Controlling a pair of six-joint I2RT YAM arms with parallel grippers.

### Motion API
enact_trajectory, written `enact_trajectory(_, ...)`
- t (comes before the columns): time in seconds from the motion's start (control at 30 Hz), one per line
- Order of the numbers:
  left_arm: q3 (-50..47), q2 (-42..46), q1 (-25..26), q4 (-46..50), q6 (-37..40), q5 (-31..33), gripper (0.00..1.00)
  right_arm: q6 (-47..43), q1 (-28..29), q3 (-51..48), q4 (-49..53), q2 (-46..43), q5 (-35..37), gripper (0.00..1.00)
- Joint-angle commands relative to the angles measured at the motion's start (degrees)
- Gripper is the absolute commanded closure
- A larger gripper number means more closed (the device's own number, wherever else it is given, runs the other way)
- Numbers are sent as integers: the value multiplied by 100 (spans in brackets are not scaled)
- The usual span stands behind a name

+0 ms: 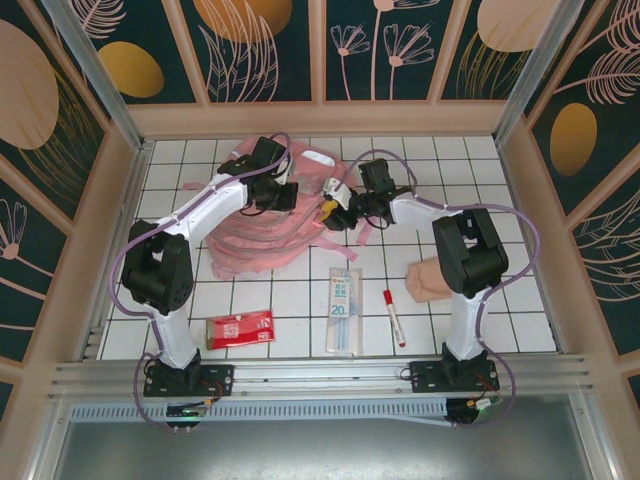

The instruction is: Pack the student bag

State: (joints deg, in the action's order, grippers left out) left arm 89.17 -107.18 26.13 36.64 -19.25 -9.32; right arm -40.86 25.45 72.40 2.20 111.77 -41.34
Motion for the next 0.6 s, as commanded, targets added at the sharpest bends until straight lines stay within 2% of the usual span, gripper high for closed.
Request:
enact_trajectory(0.0,154,265,-56,-305,-97,-183,100,521,-100,-143,-618,-91,267,60)
enact_trajectory(0.3,163,250,-53,-398,-179,-502,100,1141,70,143,-1111,498,-110,63)
enact_trajectory(0.37,182,255,-60,-394,-180,-504,100,1153,100,167,-1140,584,-42,71)
enact_trajectory(0.5,180,285,-64,-389,-169,-465,100,1136,93,28,-1359,500,209,97)
enact_trajectory(0.57,179,294,-81,-379,-170,-440,100,1114,54,-106,-1481,353,236,100)
